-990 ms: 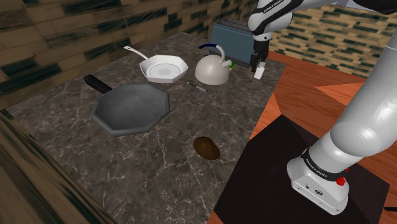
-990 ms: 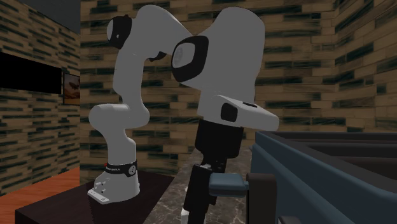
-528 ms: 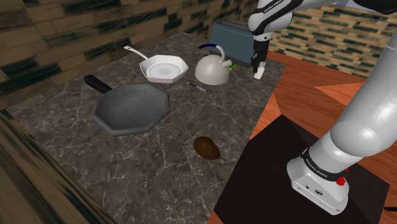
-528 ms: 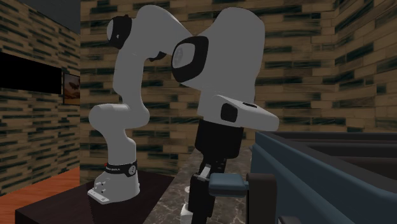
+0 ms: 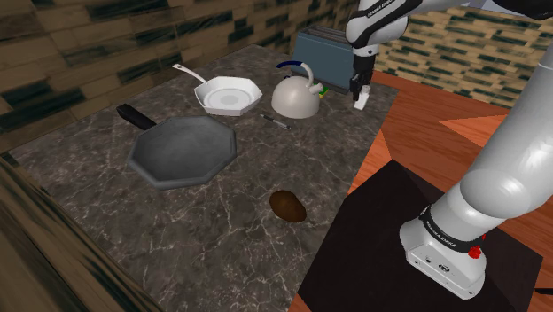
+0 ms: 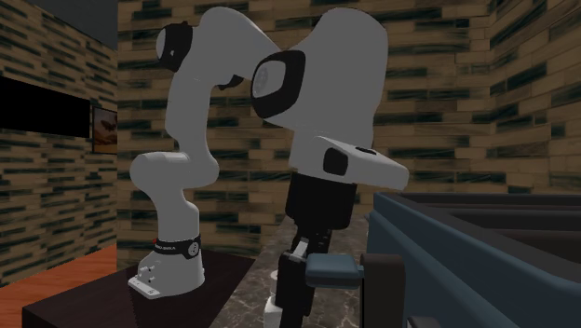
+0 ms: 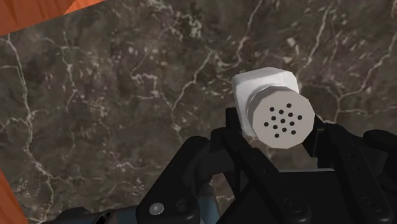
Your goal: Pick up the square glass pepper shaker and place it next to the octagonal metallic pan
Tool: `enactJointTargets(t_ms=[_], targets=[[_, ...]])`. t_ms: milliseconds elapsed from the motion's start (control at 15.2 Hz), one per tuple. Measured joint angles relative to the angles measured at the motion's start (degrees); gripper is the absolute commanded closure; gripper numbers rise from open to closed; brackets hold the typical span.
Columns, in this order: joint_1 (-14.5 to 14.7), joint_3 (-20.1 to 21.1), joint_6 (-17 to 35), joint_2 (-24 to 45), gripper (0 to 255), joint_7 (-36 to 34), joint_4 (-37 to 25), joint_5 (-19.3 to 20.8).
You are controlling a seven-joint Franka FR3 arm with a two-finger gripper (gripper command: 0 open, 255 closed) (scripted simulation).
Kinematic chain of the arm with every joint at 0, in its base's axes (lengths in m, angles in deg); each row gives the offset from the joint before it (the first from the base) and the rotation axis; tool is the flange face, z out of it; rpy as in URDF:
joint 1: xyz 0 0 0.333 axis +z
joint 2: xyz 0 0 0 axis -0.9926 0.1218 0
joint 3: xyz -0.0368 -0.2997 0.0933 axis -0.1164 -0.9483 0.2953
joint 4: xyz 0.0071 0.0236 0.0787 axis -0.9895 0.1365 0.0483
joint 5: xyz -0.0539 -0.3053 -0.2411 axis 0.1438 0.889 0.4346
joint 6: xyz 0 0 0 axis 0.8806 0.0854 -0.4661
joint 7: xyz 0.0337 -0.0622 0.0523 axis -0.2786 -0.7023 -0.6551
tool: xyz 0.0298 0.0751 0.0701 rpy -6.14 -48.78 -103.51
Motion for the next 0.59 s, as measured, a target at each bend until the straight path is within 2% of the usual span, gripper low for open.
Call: enactJointTargets(t_ms=[594], targets=[[0.28, -0.15, -5.8, -2.99, 255, 0.03, -2.93, 0.65]])
